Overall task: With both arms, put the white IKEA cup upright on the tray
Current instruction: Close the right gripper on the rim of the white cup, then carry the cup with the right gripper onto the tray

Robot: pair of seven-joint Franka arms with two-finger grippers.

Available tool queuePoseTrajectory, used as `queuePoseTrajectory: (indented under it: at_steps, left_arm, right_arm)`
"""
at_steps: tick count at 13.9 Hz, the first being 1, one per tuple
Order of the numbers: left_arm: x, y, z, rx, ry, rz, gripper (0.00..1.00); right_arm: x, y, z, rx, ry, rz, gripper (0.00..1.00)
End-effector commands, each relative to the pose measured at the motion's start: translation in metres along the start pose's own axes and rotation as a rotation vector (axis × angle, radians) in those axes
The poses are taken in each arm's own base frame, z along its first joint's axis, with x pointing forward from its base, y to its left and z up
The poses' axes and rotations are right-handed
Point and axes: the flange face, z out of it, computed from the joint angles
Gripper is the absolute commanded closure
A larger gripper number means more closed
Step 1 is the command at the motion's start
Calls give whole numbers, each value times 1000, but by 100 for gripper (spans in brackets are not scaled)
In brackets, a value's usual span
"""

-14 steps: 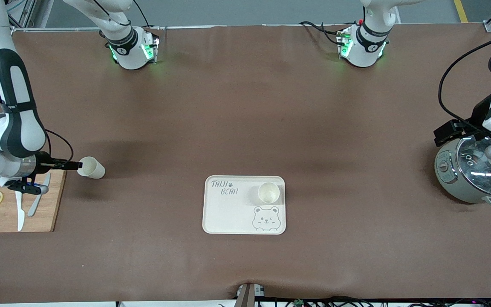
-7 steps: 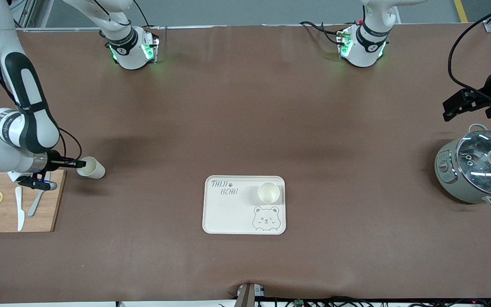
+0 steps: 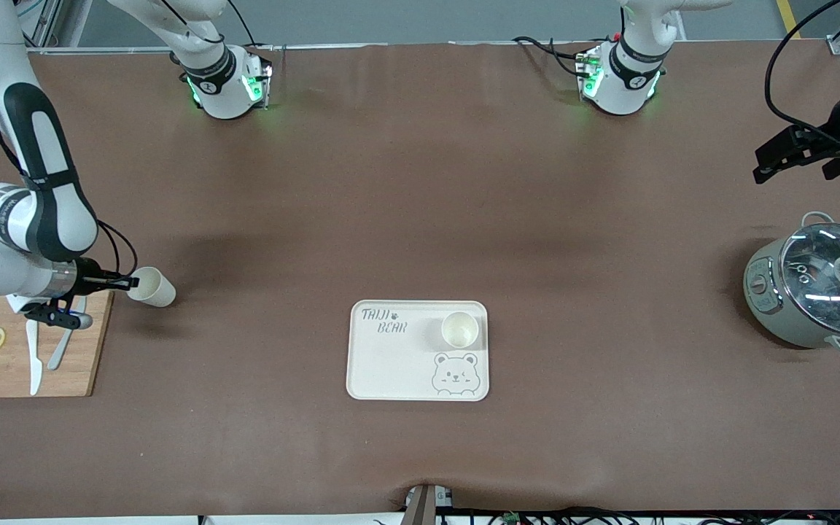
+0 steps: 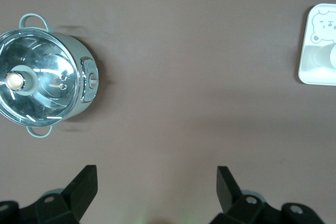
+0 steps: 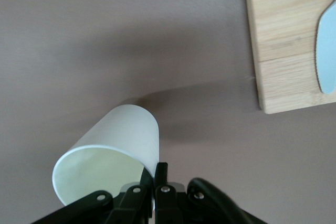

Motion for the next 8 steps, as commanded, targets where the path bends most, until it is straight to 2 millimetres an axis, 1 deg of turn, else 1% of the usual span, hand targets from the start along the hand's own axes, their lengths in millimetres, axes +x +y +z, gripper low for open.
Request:
queuePoseTrajectory:
  at_steps: [1, 2, 3, 4, 5, 6, 8]
  left_arm:
    - [-11, 12, -3, -8, -8, -1, 0]
    - [-11, 16, -3, -7, -8, -7, 0]
    - [-12, 24, -5, -7, -3, 7, 0]
    - [-14, 42, -6, -7, 0, 37, 0]
    - [-14, 50, -5, 1, 1, 52, 0]
    - [-13, 53, -4, 1, 1, 57, 0]
    - [-13, 51, -5, 1, 2, 57, 0]
  right_arm:
    - [5, -49, -47, 6, -4, 14, 100]
    - [6, -68, -59, 2, 1, 8, 100]
    - [7, -90, -64, 7, 13, -5, 100]
    - [7, -111, -62, 58, 13, 17, 100]
    - [9, -129, -54, 120, -5, 60, 100]
    - [12, -152, -52, 166, -14, 101, 100]
    - [7, -202, -43, 166, -30, 166, 100]
